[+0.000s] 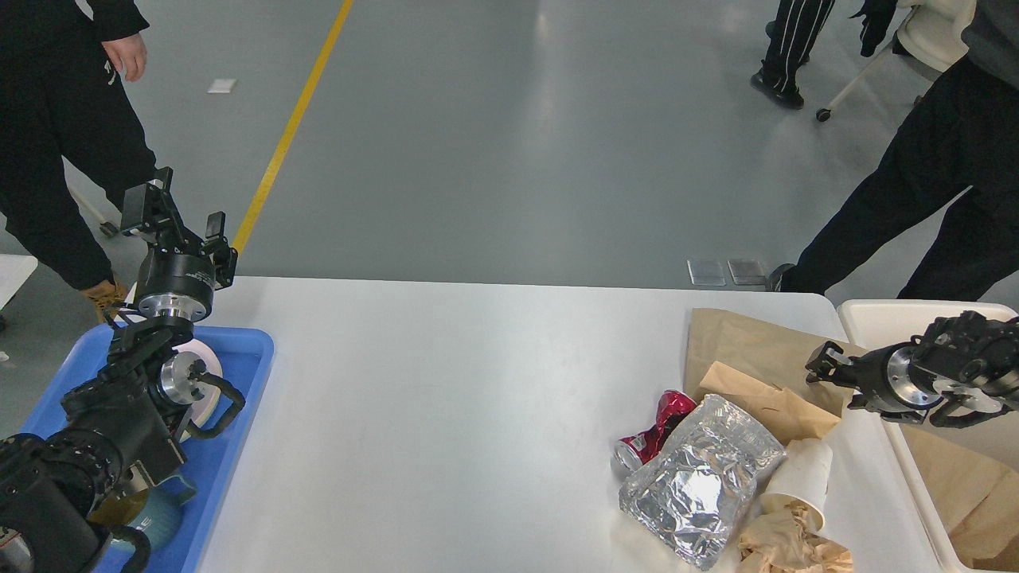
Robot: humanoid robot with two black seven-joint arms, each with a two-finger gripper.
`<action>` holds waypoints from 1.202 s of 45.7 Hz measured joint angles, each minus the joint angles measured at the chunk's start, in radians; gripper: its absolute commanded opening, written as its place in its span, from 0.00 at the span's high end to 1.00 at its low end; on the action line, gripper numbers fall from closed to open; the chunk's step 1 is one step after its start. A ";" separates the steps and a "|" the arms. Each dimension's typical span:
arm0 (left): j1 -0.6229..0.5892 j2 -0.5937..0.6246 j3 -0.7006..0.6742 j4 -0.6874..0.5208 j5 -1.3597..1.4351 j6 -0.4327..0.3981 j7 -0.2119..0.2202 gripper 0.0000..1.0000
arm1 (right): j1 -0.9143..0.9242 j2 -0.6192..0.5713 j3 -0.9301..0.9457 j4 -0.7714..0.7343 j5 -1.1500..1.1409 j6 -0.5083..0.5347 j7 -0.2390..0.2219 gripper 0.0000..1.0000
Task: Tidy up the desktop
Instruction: 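Lift the brown paper bag and drop it into the white bin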
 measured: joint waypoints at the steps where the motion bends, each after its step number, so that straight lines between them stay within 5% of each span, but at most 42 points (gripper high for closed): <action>1: 0.000 0.000 0.000 0.000 0.000 0.000 0.000 0.04 | 0.000 0.000 0.000 0.000 0.000 0.000 0.000 1.00; 24: 0.000 0.000 0.000 0.000 0.000 0.000 0.000 0.04 | 0.096 -0.018 0.017 0.007 0.115 0.025 -0.002 1.00; 44: 0.000 0.000 0.000 0.000 0.000 0.000 0.000 0.04 | 0.518 -0.226 0.066 0.037 0.200 0.441 -0.002 1.00; 55: 0.000 0.000 -0.001 0.000 0.000 0.000 0.000 0.04 | 0.599 -0.290 0.079 0.015 0.202 0.443 -0.001 1.00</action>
